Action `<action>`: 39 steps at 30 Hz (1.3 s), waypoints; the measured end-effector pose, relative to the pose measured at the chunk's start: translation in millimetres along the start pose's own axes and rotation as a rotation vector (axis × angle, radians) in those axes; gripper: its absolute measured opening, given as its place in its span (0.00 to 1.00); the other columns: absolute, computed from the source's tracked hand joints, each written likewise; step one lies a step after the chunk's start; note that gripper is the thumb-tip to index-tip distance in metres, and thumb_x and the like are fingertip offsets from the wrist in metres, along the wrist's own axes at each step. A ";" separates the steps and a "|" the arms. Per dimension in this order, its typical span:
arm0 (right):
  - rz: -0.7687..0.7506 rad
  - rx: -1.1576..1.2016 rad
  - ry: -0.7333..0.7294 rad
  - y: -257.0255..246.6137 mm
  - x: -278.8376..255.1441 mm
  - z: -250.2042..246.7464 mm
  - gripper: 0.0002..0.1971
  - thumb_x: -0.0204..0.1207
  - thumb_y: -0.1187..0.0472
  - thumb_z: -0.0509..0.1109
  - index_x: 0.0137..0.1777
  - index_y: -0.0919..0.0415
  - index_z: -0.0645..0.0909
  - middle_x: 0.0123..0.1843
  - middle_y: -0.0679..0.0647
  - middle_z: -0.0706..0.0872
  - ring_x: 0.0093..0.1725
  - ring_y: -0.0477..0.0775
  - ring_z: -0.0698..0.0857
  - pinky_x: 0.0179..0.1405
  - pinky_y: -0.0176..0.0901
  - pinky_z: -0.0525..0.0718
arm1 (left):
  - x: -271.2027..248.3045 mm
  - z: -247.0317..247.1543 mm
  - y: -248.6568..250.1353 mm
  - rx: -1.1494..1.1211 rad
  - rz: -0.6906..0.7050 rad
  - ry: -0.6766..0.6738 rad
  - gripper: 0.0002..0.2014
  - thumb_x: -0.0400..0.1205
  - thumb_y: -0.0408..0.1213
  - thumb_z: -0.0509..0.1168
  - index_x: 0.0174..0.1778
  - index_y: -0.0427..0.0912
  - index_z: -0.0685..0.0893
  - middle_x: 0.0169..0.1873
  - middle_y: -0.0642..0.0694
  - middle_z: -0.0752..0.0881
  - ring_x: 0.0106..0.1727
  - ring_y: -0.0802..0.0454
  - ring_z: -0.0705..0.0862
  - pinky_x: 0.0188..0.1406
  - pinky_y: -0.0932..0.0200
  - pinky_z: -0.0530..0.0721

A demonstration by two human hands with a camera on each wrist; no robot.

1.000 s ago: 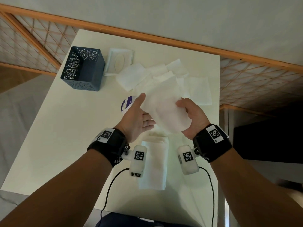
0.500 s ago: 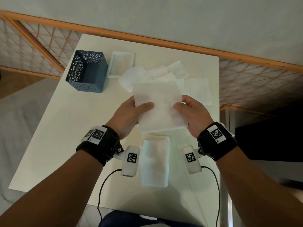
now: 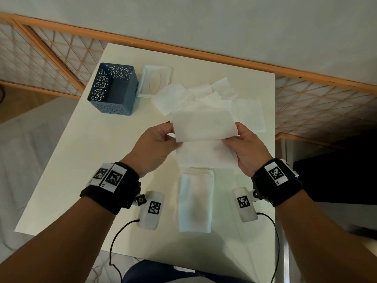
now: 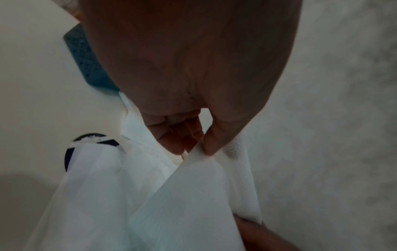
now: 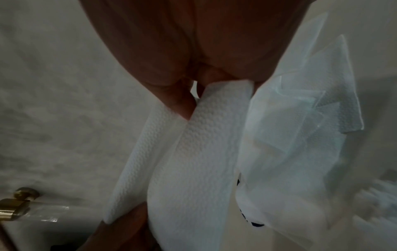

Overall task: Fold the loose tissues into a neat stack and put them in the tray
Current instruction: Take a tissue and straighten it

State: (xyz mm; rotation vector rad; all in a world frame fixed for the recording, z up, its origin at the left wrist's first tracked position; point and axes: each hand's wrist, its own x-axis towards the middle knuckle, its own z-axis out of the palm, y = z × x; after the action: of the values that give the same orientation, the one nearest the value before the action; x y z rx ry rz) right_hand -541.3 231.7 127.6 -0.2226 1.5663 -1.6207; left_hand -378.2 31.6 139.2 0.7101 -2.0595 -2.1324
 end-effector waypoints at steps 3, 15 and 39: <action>0.007 0.008 -0.025 2.5 -3.1 0.5 0.15 0.86 0.74 0.65 0.47 0.52 0.83 0.51 0.56 0.92 0.48 0.59 0.90 0.49 0.52 0.88 | -3.4 1.5 -1.2 0.066 0.021 0.080 0.16 0.78 0.37 0.70 0.56 0.62 0.95 0.44 0.46 0.92 0.40 0.46 0.80 0.53 0.49 0.79; 0.064 0.274 0.004 11.1 -5.4 -2.1 0.15 0.76 0.77 0.57 0.41 0.57 0.78 0.52 0.66 0.83 0.50 0.66 0.80 0.45 0.52 0.77 | -16.9 -2.9 4.4 0.099 0.115 0.199 0.29 0.83 0.16 0.65 0.42 0.61 0.95 0.51 0.50 0.91 0.54 0.57 0.88 0.60 0.56 0.82; 0.014 -0.612 -0.058 29.6 -8.5 1.5 0.16 0.81 0.61 0.77 0.66 0.48 0.82 0.37 0.42 0.90 0.39 0.43 0.88 0.43 0.33 0.82 | -44.7 24.7 -43.2 0.171 -0.259 0.083 0.02 0.85 0.33 0.75 0.48 0.38 0.92 0.41 0.42 0.94 0.39 0.50 0.88 0.46 0.50 0.87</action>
State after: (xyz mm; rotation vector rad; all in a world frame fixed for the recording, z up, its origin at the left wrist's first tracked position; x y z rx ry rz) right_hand -522.0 240.6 105.2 -0.5733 1.9745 -1.0713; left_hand -337.4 74.9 108.8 1.1237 -2.2308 -2.0219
